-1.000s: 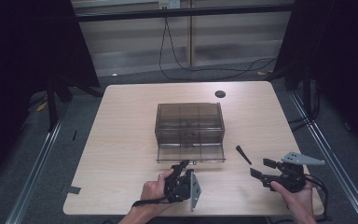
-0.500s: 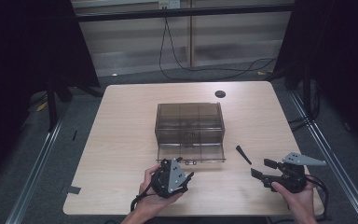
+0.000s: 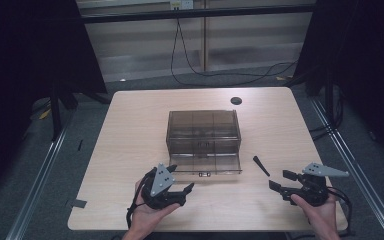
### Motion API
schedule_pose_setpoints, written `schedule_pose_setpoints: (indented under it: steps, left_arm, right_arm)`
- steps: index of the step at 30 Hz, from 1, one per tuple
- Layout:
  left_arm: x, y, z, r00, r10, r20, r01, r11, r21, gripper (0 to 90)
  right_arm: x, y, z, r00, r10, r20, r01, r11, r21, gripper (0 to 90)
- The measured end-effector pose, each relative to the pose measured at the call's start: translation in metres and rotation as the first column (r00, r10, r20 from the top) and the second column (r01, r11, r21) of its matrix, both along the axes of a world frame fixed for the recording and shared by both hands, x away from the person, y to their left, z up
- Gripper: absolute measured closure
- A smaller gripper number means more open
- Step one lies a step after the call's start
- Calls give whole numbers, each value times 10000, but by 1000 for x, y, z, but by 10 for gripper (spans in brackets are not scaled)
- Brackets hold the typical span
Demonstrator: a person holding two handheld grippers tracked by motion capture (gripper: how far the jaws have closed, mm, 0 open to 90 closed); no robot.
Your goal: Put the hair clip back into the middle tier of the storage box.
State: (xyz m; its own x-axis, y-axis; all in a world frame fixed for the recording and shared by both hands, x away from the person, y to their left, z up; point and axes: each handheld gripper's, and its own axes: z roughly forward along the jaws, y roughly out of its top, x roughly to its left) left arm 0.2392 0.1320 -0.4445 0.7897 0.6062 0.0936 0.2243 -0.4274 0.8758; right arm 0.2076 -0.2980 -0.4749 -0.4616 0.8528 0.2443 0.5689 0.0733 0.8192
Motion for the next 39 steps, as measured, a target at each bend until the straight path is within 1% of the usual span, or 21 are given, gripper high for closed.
schedule_pose_setpoints:
  steps: [1, 2, 4, 5, 9, 10, 14, 16, 18, 19, 20, 21, 22, 23, 24, 26, 27, 31, 34, 37, 39]
  left_arm:
    - [-1, 4, 0, 9999, 34, -149, -35, 10000, -64, 229]
    - [-1, 6, -1, 9999, 60, -138, -60, 10000, -38, 232]
    - [-2, 12, -3, 9995, 138, -293, -145, 9996, -223, 228]
    - [-4, 16, -3, 9994, 202, -291, -206, 9997, -157, 227]
    - [-6, 26, -5, 9980, 51, -629, -72, 9994, -334, 208]
    - [-7, 28, -5, 9979, 66, -637, -82, 9997, -236, 208]
    - [-11, 39, -8, 9968, 121, -789, -139, 9997, -222, 200]
    - [-12, 46, -9, 9971, 159, -749, -169, 9998, -132, 185]
    - [-12, 53, -12, 9971, 371, -660, -396, 9986, -361, 185]
    - [-12, 56, -13, 9971, 500, -582, -525, 9977, -424, 185]
    - [-11, 58, -15, 9965, 562, -618, -588, 9974, -405, 185]
    - [-10, 59, -17, 9961, 550, -694, -577, 9976, -377, 185]
    - [-10, 60, -17, 9958, 554, -731, -582, 9976, -374, 185]
    - [-10, 62, -17, 9964, 568, -636, -587, 9979, -276, 185]
    - [-10, 63, -17, 9961, 673, -566, -692, 9971, -329, 185]
    - [-9, 67, -16, 9913, 1216, -509, -1233, 9919, -316, 182]
    - [-8, 69, -16, 9891, 1322, -642, -1353, 9897, -474, 165]
    - [-6, 74, -18, 9879, 1410, -652, -1438, 9888, -408, 162]
    - [-3, 76, -19, 9853, 1547, -724, -1588, 9858, -538, 156]
    - [0, 79, -21, 9855, 1530, -731, -1573, 9859, -577, 151]
    - [1, 81, -22, 9829, 1646, -830, -1703, 9832, -662, 151]
  right_arm:
    - [0, 0, 0, 10000, -72, 15, 72, 10000, -18, 256]
    - [1, -1, 0, 9999, -100, 18, 100, 9999, 17, 256]
    - [1, -1, 0, 9999, -100, -50, 100, 9999, 38, 259]
    - [0, -2, 1, 9999, -41, -111, 42, 10000, 57, 263]
    - [1, -3, 0, 9997, 27, -255, -25, 10000, 86, 267]
    - [2, -3, 0, 9997, 7, -264, -4, 9999, 109, 268]
    - [5, -3, 3, 9993, 80, -358, -79, 10000, 28, 312]
    - [8, -2, 5, 9990, 136, -421, -141, 9998, -126, 320]
    - [11, -2, 7, 9987, 155, -479, -167, 9995, -256, 387]
    - [12, -2, 8, 9982, 219, -560, -232, 9995, -219, 395]
    - [14, -2, 8, 9973, 340, -657, -354, 9991, -212, 398]
    - [17, -2, 8, 9952, 543, -817, -573, 9978, -341, 439]
    - [17, -2, 8, 9952, 543, -817, -573, 9978, -341, 439]
    - [18, -2, 9, 9947, 593, -845, -630, 9971, -419, 449]
    - [20, -2, 11, 9943, 591, -886, -634, 9969, -456, 465]
    - [25, -2, 14, 9919, 689, -1071, -759, 9951, -633, 486]
    - [28, -1, 16, 9911, 682, -1146, -764, 9947, -694, 488]
    - [39, 1, 24, 9869, 744, -1434, -877, 9922, -885, 513]
    - [47, 2, 29, 9808, 985, -1681, -1159, 9885, -969, 509]
    - [54, 5, 32, 9712, 1224, -2045, -1477, 9825, -1133, 494]
    - [59, 6, 34, 9645, 1268, -2316, -1578, 9800, -1209, 486]
